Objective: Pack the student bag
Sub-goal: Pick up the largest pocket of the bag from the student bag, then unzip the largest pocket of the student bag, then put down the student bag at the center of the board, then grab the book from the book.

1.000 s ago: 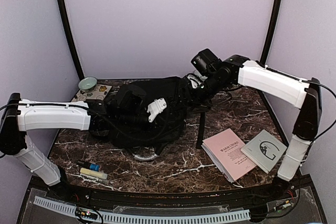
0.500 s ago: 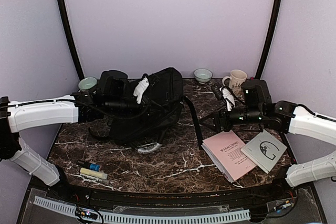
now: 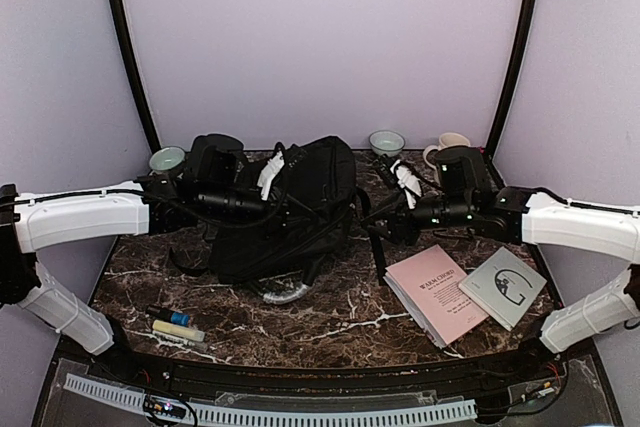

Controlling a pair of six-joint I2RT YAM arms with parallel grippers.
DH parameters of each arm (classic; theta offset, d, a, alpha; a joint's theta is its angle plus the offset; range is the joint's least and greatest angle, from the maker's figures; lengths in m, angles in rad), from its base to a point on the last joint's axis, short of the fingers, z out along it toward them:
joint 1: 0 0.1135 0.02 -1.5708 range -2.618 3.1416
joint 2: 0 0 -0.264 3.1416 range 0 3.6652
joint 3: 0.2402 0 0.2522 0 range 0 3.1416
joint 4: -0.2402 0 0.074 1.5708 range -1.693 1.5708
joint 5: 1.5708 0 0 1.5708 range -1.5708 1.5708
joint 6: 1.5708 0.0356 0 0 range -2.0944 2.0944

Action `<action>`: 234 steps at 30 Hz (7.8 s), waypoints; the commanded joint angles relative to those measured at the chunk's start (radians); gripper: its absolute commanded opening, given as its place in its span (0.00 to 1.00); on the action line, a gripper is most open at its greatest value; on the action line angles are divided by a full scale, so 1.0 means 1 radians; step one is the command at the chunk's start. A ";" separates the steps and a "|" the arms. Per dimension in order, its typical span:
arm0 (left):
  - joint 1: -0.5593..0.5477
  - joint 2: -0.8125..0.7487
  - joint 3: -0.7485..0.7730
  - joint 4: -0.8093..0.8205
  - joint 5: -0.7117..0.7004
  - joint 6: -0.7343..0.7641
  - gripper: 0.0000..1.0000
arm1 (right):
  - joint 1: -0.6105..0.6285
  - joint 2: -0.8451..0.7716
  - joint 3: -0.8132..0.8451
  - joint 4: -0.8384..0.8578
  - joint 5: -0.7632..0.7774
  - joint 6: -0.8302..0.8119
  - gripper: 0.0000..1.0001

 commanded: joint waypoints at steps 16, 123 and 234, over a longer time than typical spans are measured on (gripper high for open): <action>0.000 -0.021 0.059 0.030 0.079 -0.028 0.00 | 0.009 0.120 0.104 0.086 0.004 -0.086 0.23; 0.161 0.516 0.818 0.436 -0.263 -1.108 0.00 | 0.388 0.274 0.149 0.082 0.529 0.137 0.00; 0.001 0.381 0.632 -0.530 -0.092 -0.033 0.86 | -0.995 -0.993 -0.703 -0.549 0.046 1.261 0.56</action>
